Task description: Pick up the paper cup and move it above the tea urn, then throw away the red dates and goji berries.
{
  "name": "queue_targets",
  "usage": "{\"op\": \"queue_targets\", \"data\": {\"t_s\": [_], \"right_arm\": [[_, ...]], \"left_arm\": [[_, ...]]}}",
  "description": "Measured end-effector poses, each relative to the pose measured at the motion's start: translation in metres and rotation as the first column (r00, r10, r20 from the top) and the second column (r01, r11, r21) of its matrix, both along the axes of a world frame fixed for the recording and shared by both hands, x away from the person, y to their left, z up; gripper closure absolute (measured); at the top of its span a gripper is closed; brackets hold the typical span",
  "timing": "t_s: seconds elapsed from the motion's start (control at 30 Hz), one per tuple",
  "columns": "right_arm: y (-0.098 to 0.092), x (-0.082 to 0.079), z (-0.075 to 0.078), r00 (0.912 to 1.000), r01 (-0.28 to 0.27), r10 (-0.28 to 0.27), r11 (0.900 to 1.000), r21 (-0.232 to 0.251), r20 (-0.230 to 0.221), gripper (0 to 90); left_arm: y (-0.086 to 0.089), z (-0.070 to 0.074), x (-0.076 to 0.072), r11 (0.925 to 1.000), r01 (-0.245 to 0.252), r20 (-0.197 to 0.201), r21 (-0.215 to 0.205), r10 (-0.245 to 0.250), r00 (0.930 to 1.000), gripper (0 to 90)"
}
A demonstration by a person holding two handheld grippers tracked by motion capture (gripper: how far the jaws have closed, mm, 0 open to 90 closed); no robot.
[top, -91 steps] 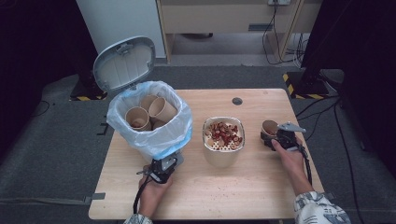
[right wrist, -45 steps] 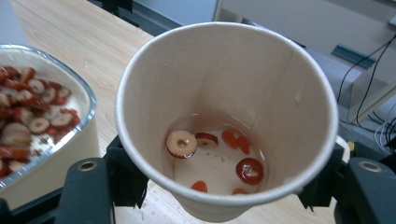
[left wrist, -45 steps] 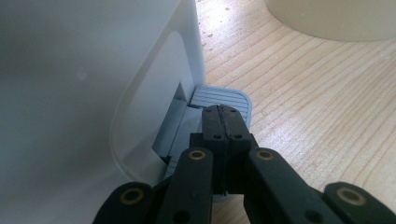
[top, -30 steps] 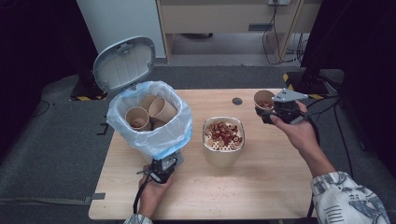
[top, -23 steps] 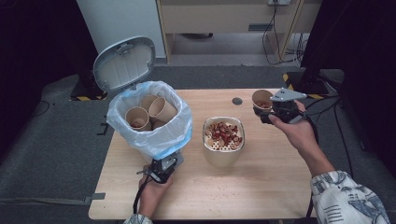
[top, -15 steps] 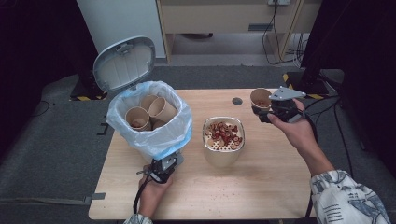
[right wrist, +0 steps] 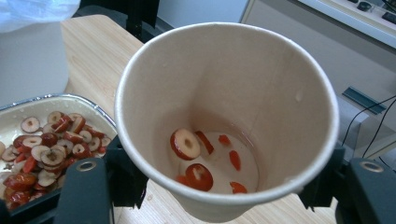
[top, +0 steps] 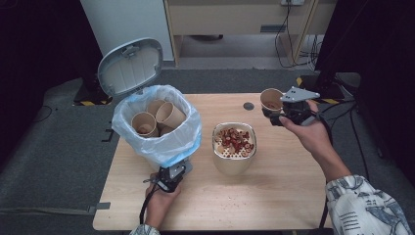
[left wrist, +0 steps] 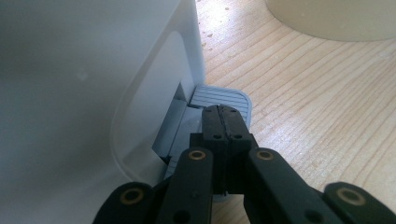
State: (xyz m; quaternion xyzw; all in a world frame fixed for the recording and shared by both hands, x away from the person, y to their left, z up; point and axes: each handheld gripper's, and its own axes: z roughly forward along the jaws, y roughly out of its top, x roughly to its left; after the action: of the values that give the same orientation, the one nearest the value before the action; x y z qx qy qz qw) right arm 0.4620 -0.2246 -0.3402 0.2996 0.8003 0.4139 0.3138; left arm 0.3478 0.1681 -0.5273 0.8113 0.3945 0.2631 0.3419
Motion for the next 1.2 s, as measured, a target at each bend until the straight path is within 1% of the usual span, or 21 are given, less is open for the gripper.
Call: {"op": "queue_targets", "data": {"t_s": [0.3, 0.47, 0.57, 0.63, 0.73, 0.77, 0.87, 0.9, 0.97, 1.07, 1.2], "right_arm": [[0.003, 0.000, 0.006, 0.9999, -0.012, 0.012, 1.000, -0.006, 0.010, 32.1], [0.006, 0.002, 0.007, 0.9999, -0.008, 0.008, 1.000, -0.012, 0.012, 32.1], [0.013, 0.002, 0.008, 0.9992, -0.038, 0.038, 0.999, -0.026, 0.016, 32.0], [0.016, 0.004, 0.010, 0.9982, -0.051, 0.052, 0.998, -0.039, 0.029, 32.0], [0.018, 0.006, 0.012, 0.9982, -0.046, 0.047, 0.998, -0.033, 0.037, 32.0], [0.019, 0.007, 0.013, 0.9980, -0.048, 0.050, 0.998, -0.038, 0.040, 32.0], [0.024, 0.008, 0.013, 0.9958, -0.073, 0.076, 0.996, -0.056, 0.051, 32.0], [0.025, 0.008, 0.013, 0.9948, -0.077, 0.081, 0.995, -0.061, 0.062, 32.0], [0.027, 0.009, 0.014, 0.9946, -0.078, 0.082, 0.995, -0.057, 0.065, 32.0], [0.030, 0.010, 0.014, 0.9938, -0.078, 0.083, 0.994, -0.072, 0.074, 31.9], [0.036, 0.007, 0.013, 0.9891, -0.108, 0.115, 0.991, -0.074, 0.092, 31.7]], "left_arm": [[0.000, 0.000, 0.000, 1.0000, -0.001, 0.001, -0.006, 0.001, 1.0000, 89.2], [0.000, 0.000, 0.000, 1.0000, -0.002, 0.001, -0.007, 0.002, 1.0000, 89.3], [0.000, 0.000, 0.000, 1.0000, -0.003, 0.001, -0.006, 0.003, 1.0000, 89.2], [0.000, 0.000, 0.000, 1.0000, -0.003, 0.001, -0.007, 0.003, 1.0000, 89.2], [0.000, 0.000, 0.000, 1.0000, -0.002, 0.001, -0.007, 0.002, 1.0000, 89.2], [0.000, 0.000, 0.000, 1.0000, -0.002, 0.001, -0.009, 0.002, 1.0000, 89.2], [0.000, 0.000, 0.000, 1.0000, -0.003, 0.001, -0.006, 0.003, 1.0000, 89.2], [0.000, 0.000, 0.000, 1.0000, -0.003, 0.001, -0.007, 0.003, 1.0000, 89.2], [0.000, 0.000, 0.000, 1.0000, -0.003, 0.002, -0.005, 0.003, 1.0000, 89.2], [0.000, 0.000, 0.000, 1.0000, -0.004, 0.003, -0.004, 0.004, 1.0000, 89.2], [0.000, 0.000, 0.000, 1.0000, -0.004, 0.002, -0.006, 0.004, 1.0000, 89.2]]}}
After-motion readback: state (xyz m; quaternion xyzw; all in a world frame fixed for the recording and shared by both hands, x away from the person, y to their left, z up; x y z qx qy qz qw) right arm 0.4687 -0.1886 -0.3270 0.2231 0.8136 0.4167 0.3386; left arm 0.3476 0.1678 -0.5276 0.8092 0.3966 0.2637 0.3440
